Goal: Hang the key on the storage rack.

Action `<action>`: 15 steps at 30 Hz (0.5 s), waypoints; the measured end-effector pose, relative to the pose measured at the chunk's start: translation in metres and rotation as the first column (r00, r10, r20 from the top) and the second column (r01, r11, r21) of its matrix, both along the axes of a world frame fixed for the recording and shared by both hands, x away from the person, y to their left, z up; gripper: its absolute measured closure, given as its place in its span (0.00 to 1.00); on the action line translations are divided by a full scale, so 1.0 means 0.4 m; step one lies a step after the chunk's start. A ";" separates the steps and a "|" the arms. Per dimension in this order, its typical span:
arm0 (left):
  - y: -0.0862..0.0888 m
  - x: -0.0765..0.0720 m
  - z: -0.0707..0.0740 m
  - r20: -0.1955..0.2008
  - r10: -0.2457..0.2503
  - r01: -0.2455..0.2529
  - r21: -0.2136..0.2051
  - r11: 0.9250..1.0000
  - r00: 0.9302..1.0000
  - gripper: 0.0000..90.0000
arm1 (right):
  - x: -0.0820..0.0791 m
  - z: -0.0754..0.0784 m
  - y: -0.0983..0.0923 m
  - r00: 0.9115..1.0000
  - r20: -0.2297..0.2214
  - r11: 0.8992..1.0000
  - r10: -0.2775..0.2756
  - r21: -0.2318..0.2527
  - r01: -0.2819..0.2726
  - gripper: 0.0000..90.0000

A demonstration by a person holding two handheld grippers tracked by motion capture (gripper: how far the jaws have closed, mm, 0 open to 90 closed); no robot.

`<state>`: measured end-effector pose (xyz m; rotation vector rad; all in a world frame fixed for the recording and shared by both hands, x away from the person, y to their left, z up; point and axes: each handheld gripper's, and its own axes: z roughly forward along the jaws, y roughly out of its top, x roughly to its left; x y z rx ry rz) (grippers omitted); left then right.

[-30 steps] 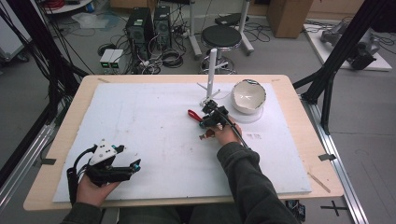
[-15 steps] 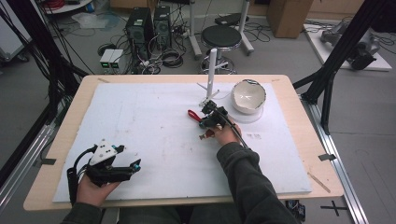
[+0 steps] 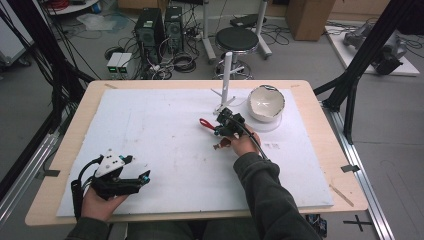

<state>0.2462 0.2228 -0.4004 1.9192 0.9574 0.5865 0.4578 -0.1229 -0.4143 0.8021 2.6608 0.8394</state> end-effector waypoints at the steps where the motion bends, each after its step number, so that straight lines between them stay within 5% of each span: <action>1: 0.000 0.000 0.000 -0.002 -0.003 0.003 -0.001 1.000 1.000 0.24 | -0.002 0.002 -0.002 1.000 0.007 1.000 0.007 0.005 -0.007 0.95; 15: 0.001 0.000 0.000 0.001 0.001 -0.001 0.000 1.000 1.000 0.24 | -0.032 0.050 -0.027 0.999 0.029 0.996 0.037 0.081 -0.039 0.95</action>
